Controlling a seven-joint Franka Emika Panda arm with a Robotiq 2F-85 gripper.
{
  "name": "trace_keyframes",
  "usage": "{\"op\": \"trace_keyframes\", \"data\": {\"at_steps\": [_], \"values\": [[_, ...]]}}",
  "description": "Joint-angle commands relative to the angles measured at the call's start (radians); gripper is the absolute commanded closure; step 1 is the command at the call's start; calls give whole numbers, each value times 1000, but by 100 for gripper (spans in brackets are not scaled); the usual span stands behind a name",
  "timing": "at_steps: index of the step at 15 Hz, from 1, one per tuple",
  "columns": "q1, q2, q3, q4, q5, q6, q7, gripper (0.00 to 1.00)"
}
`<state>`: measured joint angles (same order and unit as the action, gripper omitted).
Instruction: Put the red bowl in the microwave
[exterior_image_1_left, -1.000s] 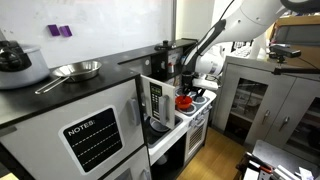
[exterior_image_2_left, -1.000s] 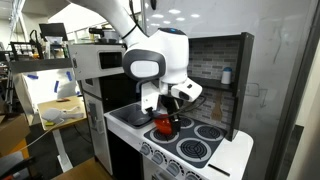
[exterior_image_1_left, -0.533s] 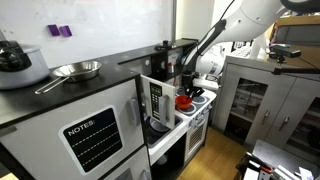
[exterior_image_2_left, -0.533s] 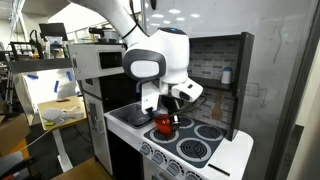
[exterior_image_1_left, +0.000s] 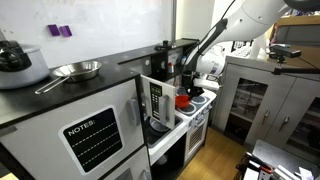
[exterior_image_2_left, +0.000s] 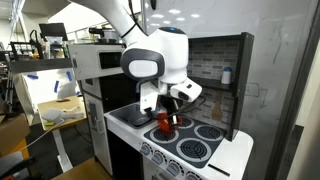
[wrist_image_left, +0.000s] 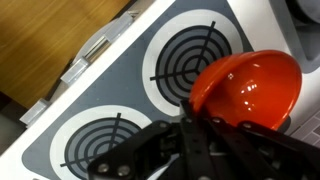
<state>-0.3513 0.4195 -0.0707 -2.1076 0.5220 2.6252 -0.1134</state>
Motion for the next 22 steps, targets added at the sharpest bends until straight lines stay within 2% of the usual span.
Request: {"op": "trace_keyframes", "data": {"at_steps": [1,13,22], "values": [[-11,-67,18,-66,19,8,-36,98],[81,-390,-25,-388,4,19,-15,98],[149,-579,-68,-517,-28,-1,107,98]]}}
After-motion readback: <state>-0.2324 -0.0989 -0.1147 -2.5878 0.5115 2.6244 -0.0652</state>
